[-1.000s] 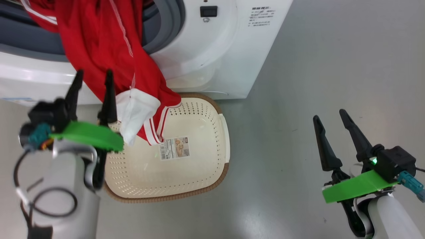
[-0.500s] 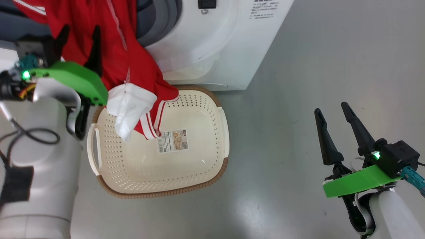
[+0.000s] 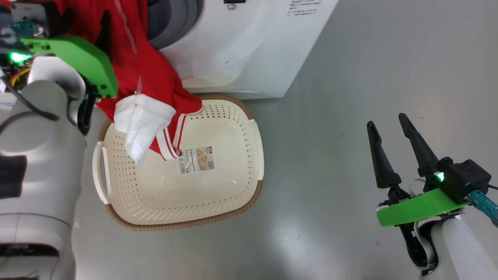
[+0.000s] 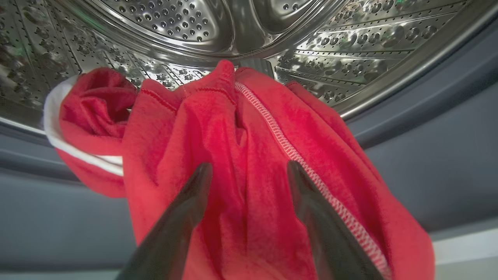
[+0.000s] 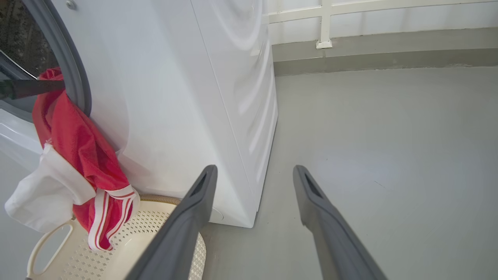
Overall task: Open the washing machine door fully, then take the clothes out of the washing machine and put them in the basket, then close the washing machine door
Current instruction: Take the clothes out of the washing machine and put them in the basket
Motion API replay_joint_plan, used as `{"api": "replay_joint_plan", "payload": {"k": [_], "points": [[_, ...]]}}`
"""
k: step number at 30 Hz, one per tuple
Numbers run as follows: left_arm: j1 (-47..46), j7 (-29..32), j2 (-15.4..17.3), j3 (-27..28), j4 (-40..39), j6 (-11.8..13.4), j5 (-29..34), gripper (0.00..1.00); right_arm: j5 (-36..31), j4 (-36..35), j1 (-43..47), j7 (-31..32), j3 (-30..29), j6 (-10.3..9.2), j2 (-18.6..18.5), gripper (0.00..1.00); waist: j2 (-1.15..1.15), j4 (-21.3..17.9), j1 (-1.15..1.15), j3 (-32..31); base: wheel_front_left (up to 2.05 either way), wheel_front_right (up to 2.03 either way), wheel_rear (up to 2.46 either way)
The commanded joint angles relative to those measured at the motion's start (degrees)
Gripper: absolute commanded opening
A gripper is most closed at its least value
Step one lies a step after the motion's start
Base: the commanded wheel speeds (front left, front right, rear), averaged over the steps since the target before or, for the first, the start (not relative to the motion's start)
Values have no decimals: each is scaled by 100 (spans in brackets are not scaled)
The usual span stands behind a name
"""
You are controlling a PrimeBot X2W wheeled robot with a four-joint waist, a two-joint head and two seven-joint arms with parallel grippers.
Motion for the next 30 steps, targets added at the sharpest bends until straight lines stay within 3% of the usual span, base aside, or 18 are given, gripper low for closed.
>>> {"api": "replay_joint_plan", "payload": {"k": [1, 15, 16, 19, 20, 25, 30], "points": [[-86, 19, 296, 48, -52, -29, -38, 100, 27, -137, -23, -37, 157, 36, -1, 100, 0, -26, 0, 14, 0, 0, 0], [-326, 122, 358, -400, 382, -32, -332, 100, 44, -121, -49, -37, 263, 36, 23, 100, 0, -194, 0, 60, 0, 0, 0], [-327, 117, 374, -421, 394, -32, -356, 96, 46, -120, -53, -37, 274, 36, 24, 100, 0, -202, 0, 64, 0, 0, 0], [-341, 105, 404, -487, 424, -32, -424, 56, 47, -125, -67, -37, 290, 36, 28, 100, 0, -219, 0, 75, 0, 0, 0], [-346, 98, 406, -512, 431, -32, -446, 48, 46, -128, -69, -37, 287, 36, 30, 100, 0, -220, 0, 78, 0, 0, 0], [-349, 29, 403, -620, 457, -32, -567, 19, 36, -132, -67, -37, 266, 36, 30, 100, 0, -210, 0, 77, 0, 0, 0], [-309, -213, 394, -713, 460, -33, -703, 0, 40, -130, -66, -37, 248, 36, 18, 100, 0, -182, 0, 58, 0, 0, 0]]}}
